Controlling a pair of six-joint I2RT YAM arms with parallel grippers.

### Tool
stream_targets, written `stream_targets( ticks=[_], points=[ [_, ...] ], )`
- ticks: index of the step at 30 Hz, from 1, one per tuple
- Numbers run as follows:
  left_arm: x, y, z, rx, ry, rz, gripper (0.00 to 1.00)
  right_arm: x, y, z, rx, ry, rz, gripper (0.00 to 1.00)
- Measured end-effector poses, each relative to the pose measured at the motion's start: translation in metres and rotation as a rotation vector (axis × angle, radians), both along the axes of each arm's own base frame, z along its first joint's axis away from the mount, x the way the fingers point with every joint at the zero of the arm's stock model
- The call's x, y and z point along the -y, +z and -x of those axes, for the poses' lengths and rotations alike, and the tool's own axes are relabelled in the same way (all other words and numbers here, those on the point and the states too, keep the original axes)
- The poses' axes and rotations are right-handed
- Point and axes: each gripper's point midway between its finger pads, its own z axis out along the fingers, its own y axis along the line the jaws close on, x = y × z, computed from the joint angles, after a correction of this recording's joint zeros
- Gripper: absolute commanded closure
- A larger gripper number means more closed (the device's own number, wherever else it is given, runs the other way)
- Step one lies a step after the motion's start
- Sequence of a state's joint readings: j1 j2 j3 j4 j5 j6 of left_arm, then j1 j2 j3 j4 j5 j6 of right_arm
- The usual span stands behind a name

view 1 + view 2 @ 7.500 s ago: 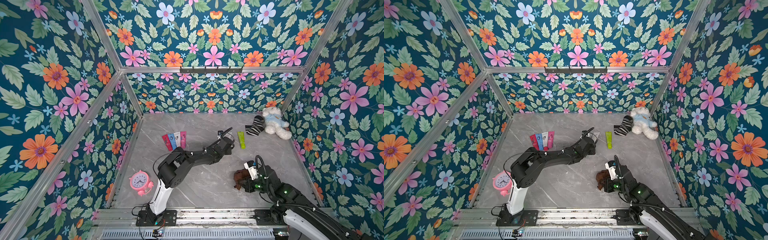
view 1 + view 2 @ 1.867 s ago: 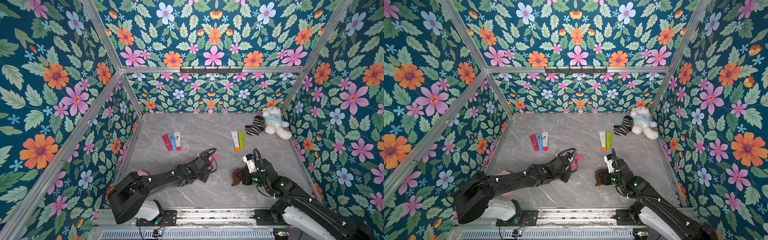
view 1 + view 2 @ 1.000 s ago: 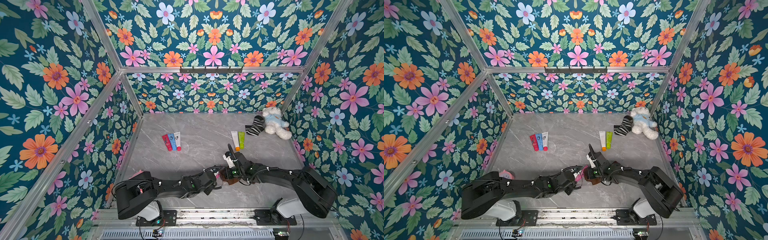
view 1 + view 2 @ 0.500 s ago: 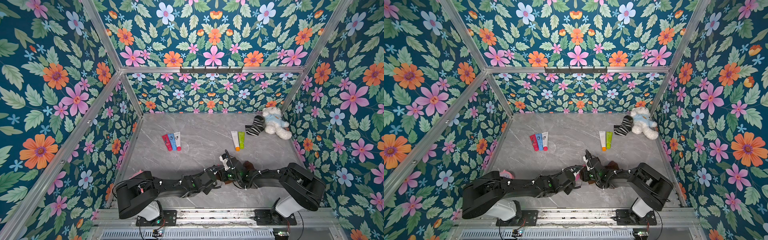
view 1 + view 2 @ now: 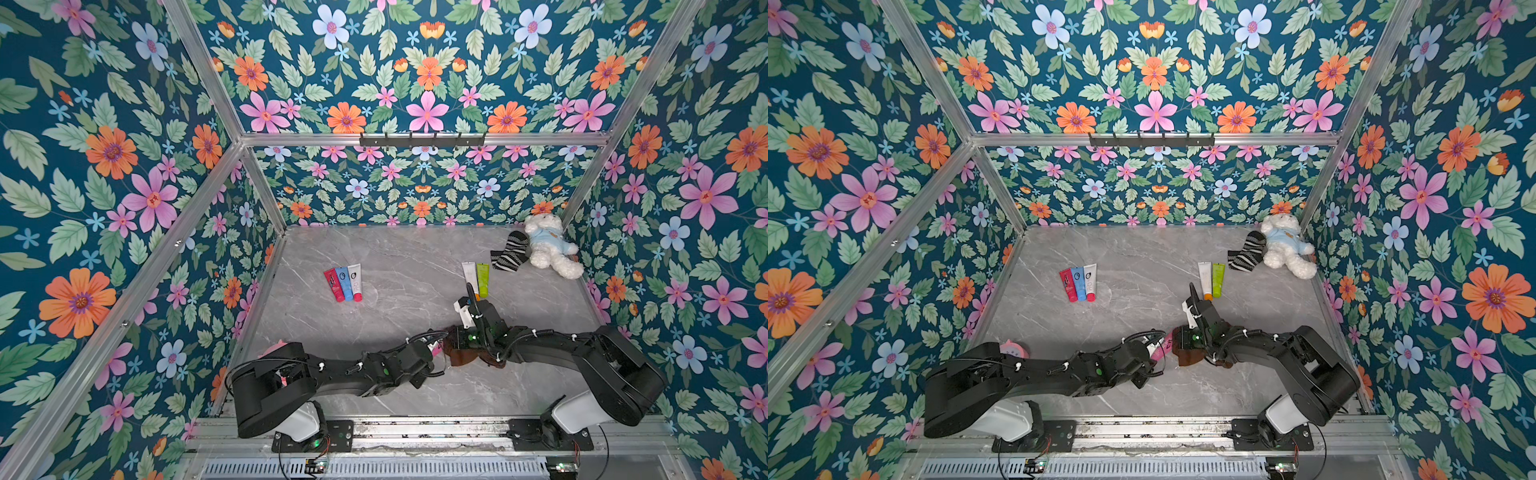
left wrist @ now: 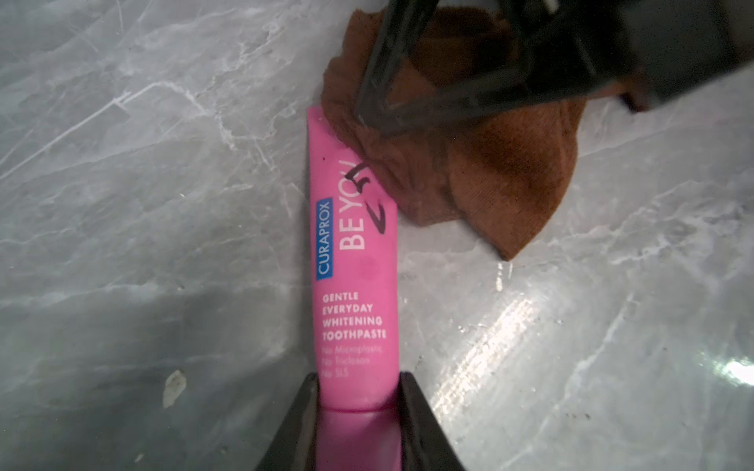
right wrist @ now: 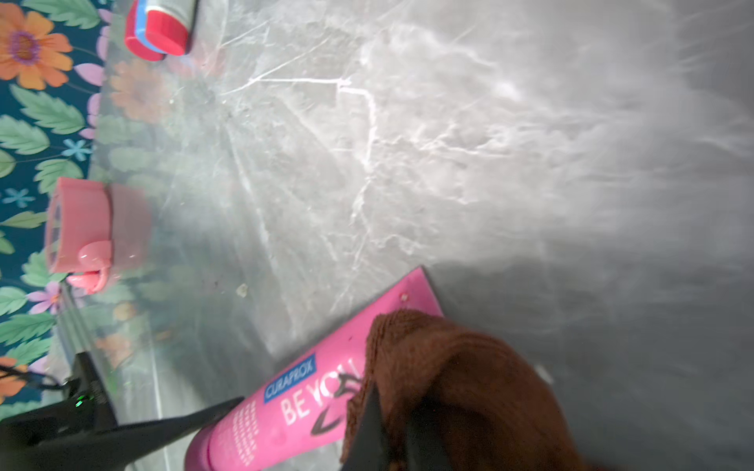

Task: Wipe the surface of the toothpaste tube
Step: Wipe the dirt from the toothpaste tube.

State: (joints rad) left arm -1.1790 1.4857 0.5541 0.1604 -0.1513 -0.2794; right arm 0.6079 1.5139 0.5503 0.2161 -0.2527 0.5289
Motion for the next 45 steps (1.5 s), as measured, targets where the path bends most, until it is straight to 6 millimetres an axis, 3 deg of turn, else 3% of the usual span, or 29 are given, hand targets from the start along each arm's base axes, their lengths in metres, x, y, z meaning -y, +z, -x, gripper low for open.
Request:
stream_targets(
  ticks=[4,11,13,17,23,27,33,38,42,45],
  points=[
    [0.001,-0.001,0.001,-0.006,-0.005,-0.002,1.00,-0.003,-0.003,0.007,0.007,0.022,0.006,1.00],
    [-0.001,-0.006,0.004,-0.021,-0.011,-0.023,1.00,-0.052,0.006,0.054,0.023,0.185,-0.088,1.00],
    [-0.001,-0.006,0.004,-0.022,-0.012,-0.024,1.00,-0.056,0.007,0.061,0.015,0.197,-0.122,1.00],
    [-0.001,-0.006,0.004,-0.024,-0.014,-0.022,1.00,-0.052,0.004,0.057,-0.001,0.169,-0.143,1.00],
    [0.000,-0.003,0.004,-0.015,-0.014,0.000,1.00,-0.014,-0.006,0.026,-0.050,0.039,-0.147,1.00],
    [0.001,-0.002,0.004,-0.014,-0.013,0.003,1.00,-0.004,-0.007,0.017,-0.043,0.009,-0.100,1.00],
    [-0.002,-0.004,0.005,-0.020,-0.014,-0.011,1.00,-0.022,-0.001,0.027,0.012,0.061,-0.054,1.00],
    [-0.002,-0.005,0.006,-0.026,-0.018,-0.015,1.00,-0.049,0.005,0.061,0.003,0.172,-0.091,1.00],
    [-0.001,-0.006,0.008,-0.033,-0.025,-0.013,1.00,-0.048,0.003,0.065,-0.002,0.161,-0.112,1.00],
    [0.001,-0.004,0.008,-0.032,-0.028,-0.003,1.00,-0.032,-0.003,0.056,-0.036,0.116,-0.127,1.00]
  ],
)
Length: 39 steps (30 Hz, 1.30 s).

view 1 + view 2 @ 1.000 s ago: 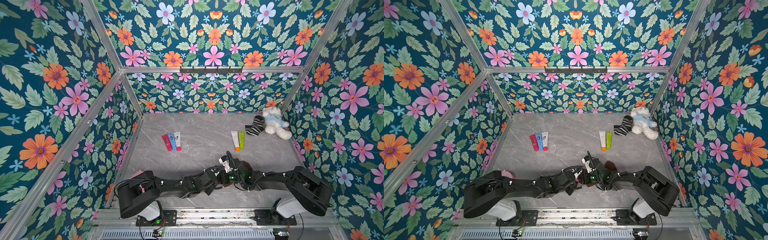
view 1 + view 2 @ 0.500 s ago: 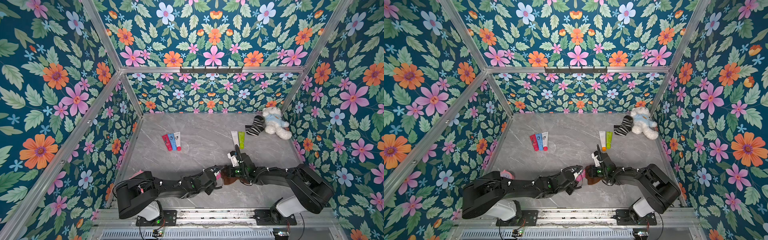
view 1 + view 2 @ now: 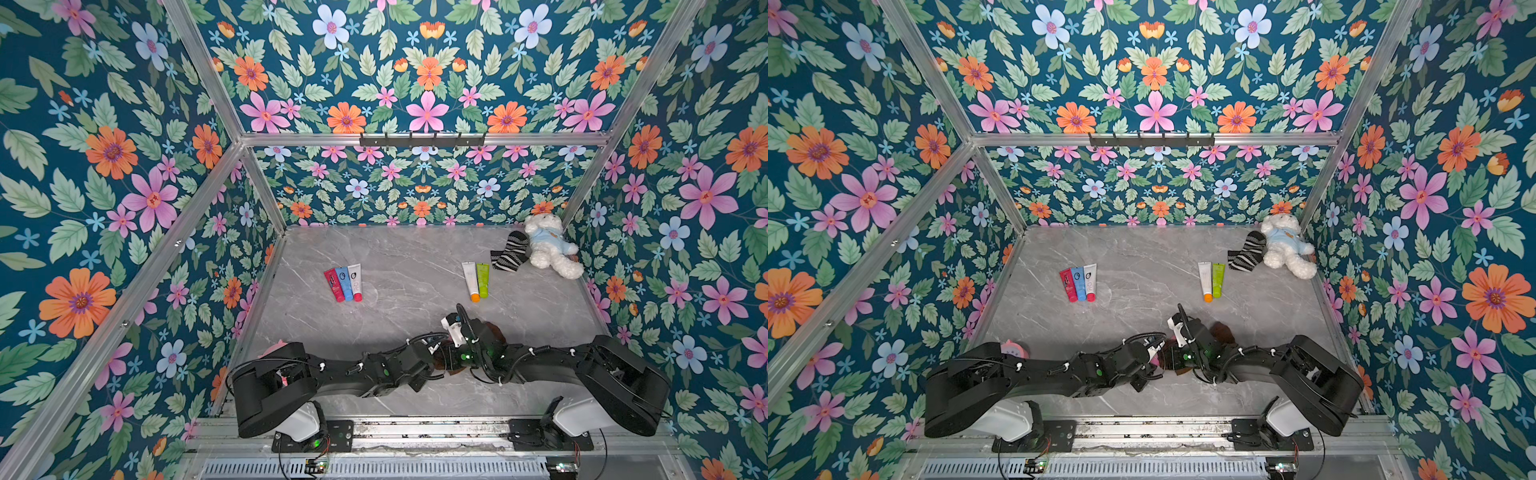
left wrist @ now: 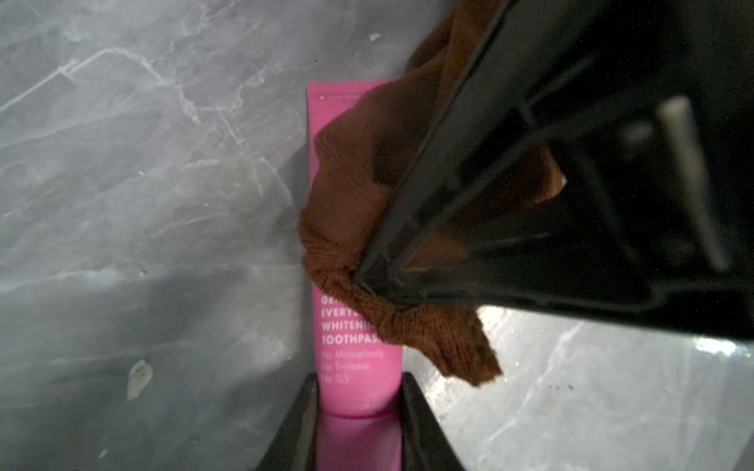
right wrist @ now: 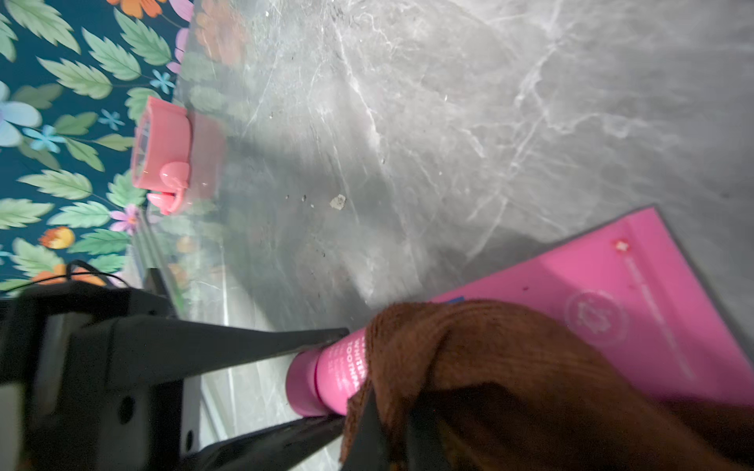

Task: Wipe the surface of the toothpaste tube
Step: Wipe the dirt from the toothpaste tube.

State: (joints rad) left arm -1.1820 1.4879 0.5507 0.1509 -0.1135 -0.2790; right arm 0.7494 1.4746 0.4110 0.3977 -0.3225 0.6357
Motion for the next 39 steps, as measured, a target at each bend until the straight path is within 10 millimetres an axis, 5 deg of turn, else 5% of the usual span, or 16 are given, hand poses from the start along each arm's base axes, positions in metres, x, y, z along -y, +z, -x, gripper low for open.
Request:
stream_targets(
  ticks=[7,17,22,29,33,39],
  points=[
    [0.003,0.006,-0.002,0.016,0.003,0.032,1.00,0.031,-0.009,-0.021,-0.047,-0.092,0.016,1.00],
    [-0.001,-0.001,0.000,-0.001,0.000,-0.002,1.00,-0.005,0.000,0.011,0.009,0.023,0.054,1.00],
    [-0.001,-0.001,0.000,-0.003,0.000,-0.006,1.00,-0.006,-0.002,0.012,-0.013,0.017,0.039,1.00],
    [0.005,0.007,-0.007,0.026,0.020,0.034,1.00,0.036,-0.011,-0.028,-0.112,-0.108,-0.052,1.00],
    [0.005,0.007,-0.006,0.023,0.019,0.037,1.00,0.047,-0.007,-0.035,-0.089,-0.138,-0.003,1.00],
    [0.012,0.006,0.002,-0.011,-0.022,0.053,1.00,0.014,0.024,-0.014,-0.002,-0.022,0.010,1.00]
  ],
)
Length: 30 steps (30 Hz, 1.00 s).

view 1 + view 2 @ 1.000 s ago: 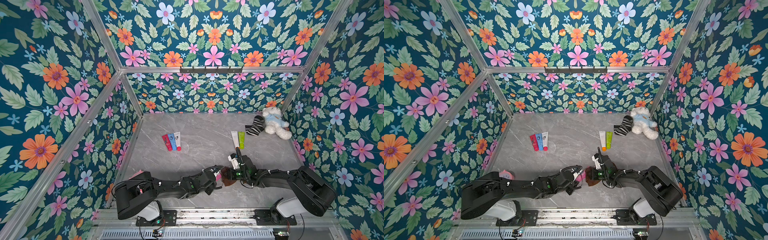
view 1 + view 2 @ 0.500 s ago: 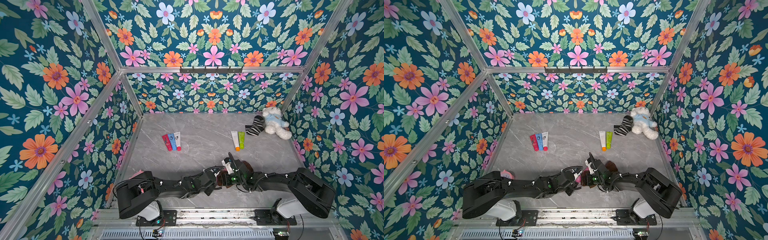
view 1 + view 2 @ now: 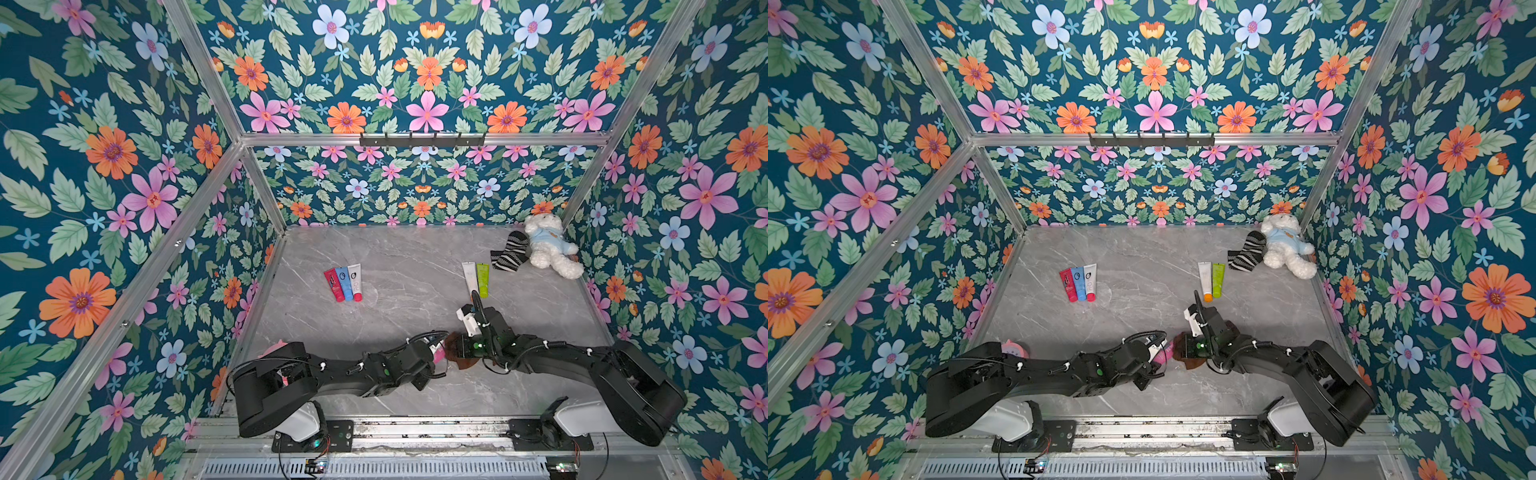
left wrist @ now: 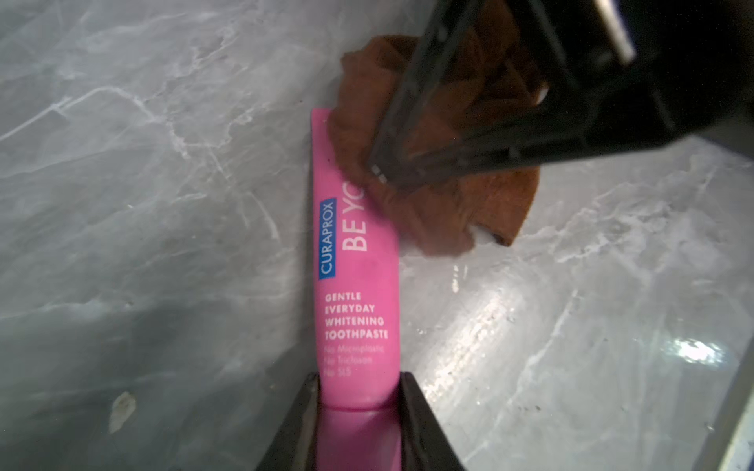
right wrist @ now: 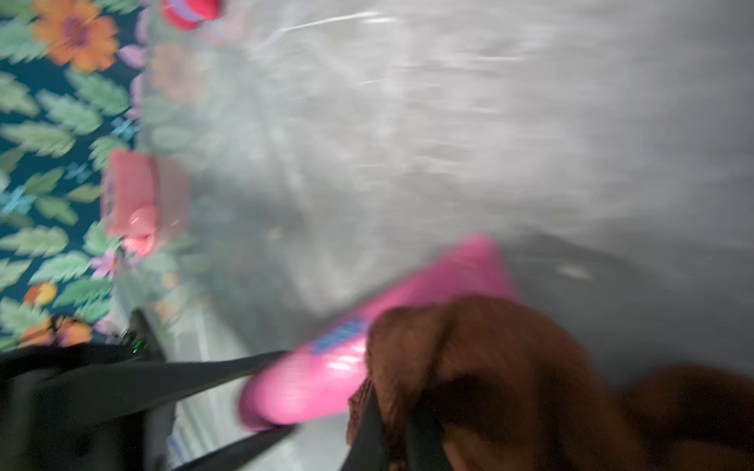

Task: Wipe the surface of the toothpaste tube
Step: Wipe the dirt from the toothpaste tube.

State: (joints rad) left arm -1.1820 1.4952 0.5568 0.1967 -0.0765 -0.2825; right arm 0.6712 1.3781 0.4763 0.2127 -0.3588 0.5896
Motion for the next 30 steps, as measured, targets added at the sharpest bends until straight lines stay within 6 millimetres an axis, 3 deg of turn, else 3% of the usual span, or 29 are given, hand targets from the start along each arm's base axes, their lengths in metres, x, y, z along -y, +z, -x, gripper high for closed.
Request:
stream_targets(
  ticks=[3,11,16,22,27,30],
  points=[
    [0.001,0.000,0.001,-0.004,-0.006,0.004,1.00,-0.014,0.008,0.009,0.015,0.049,-0.013,1.00],
    [-0.003,-0.002,0.003,-0.008,-0.009,-0.006,1.00,-0.016,-0.017,0.008,-0.044,0.054,0.038,1.00],
    [-0.002,0.001,0.002,0.001,-0.005,0.004,1.00,0.006,-0.030,-0.014,-0.056,-0.033,0.023,1.00],
    [0.003,0.005,0.000,0.010,-0.008,0.024,1.00,0.024,-0.030,-0.023,-0.049,-0.092,0.036,1.00],
    [0.005,0.004,0.003,0.007,-0.030,0.021,1.00,0.025,-0.022,-0.012,-0.016,-0.082,0.060,1.00],
    [0.004,0.001,0.001,0.007,-0.024,0.008,1.00,0.008,-0.008,0.010,0.007,-0.007,0.046,1.00]
  ],
)
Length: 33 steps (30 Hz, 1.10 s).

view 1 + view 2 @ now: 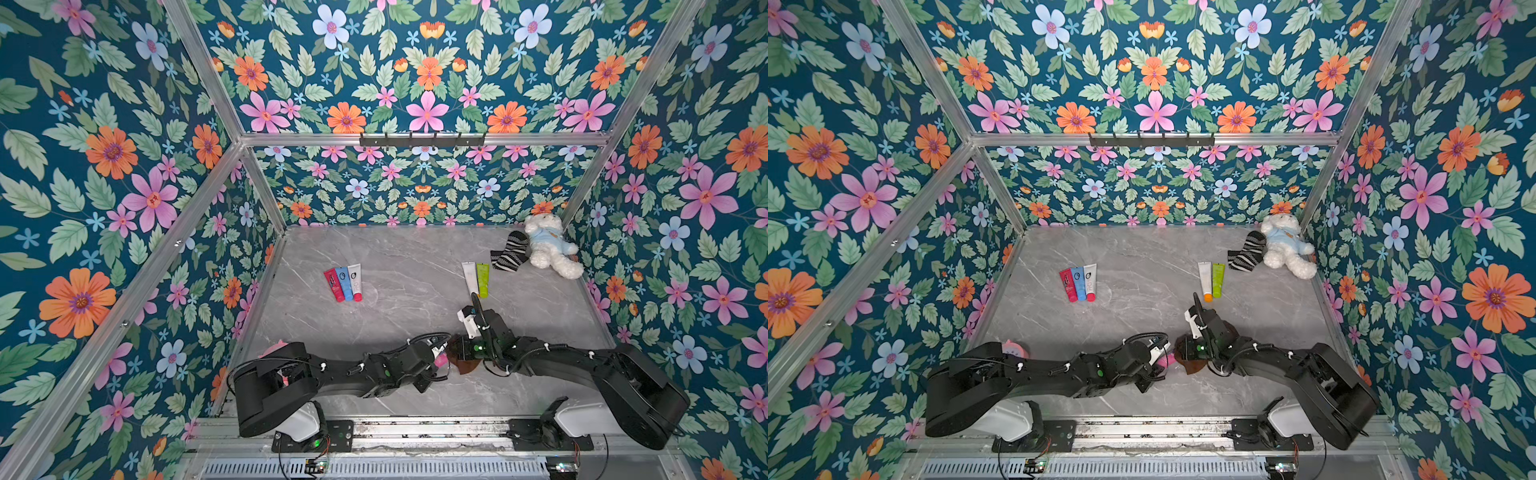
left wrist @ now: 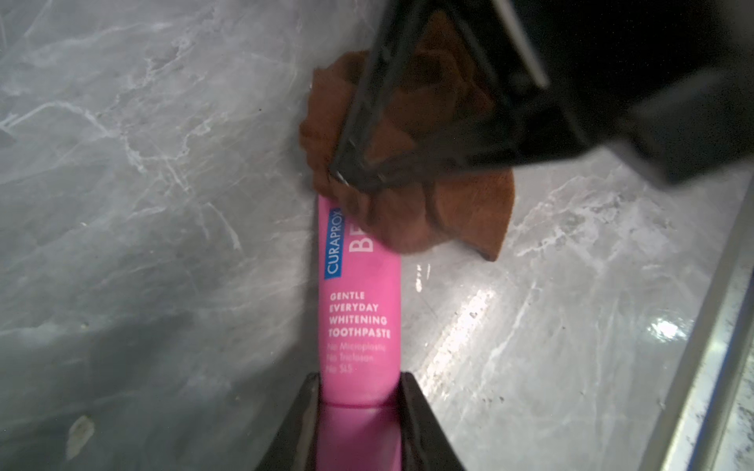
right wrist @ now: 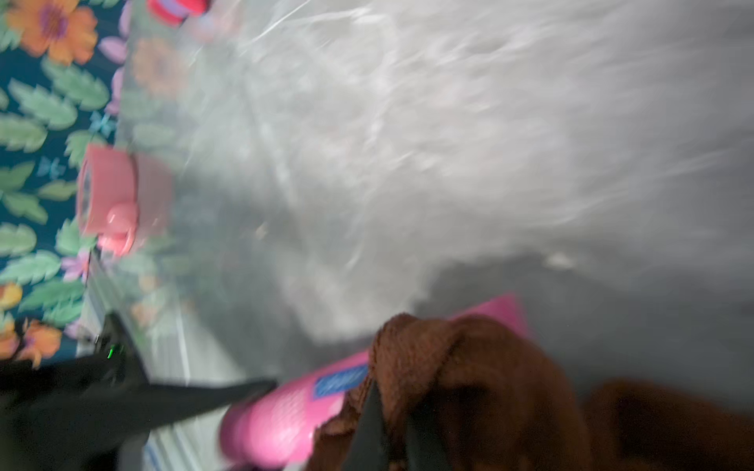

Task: Wipe the surface of the toothpaste tube
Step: Wipe the dirt from the toothpaste tube.

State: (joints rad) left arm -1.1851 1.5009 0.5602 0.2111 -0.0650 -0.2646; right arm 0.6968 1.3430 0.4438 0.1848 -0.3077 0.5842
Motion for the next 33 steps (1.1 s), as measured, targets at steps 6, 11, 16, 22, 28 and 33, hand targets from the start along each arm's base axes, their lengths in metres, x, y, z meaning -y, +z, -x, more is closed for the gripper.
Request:
stream_targets(
  ticks=[6,11,16,22,28,33],
  points=[
    [0.000,0.001,-0.004,0.014,0.015,-0.007,1.00,-0.009,-0.003,0.028,-0.043,0.054,-0.018,1.00],
    [-0.004,-0.002,-0.006,0.018,0.025,-0.020,1.00,0.001,-0.023,0.022,-0.090,0.011,0.014,1.00],
    [-0.009,0.000,-0.005,0.017,0.045,-0.007,1.00,0.026,-0.027,-0.004,-0.100,-0.113,-0.020,1.00],
    [-0.017,0.004,-0.006,0.010,0.088,0.001,1.00,0.052,-0.010,-0.014,-0.051,-0.207,0.032,1.00],
    [-0.031,0.003,-0.022,-0.018,0.300,-0.026,0.78,0.063,0.025,-0.001,0.011,-0.203,0.017,1.00],
    [-0.034,0.003,-0.021,-0.078,0.393,0.012,0.38,0.076,0.036,0.014,0.028,-0.204,0.034,1.00]
  ],
)
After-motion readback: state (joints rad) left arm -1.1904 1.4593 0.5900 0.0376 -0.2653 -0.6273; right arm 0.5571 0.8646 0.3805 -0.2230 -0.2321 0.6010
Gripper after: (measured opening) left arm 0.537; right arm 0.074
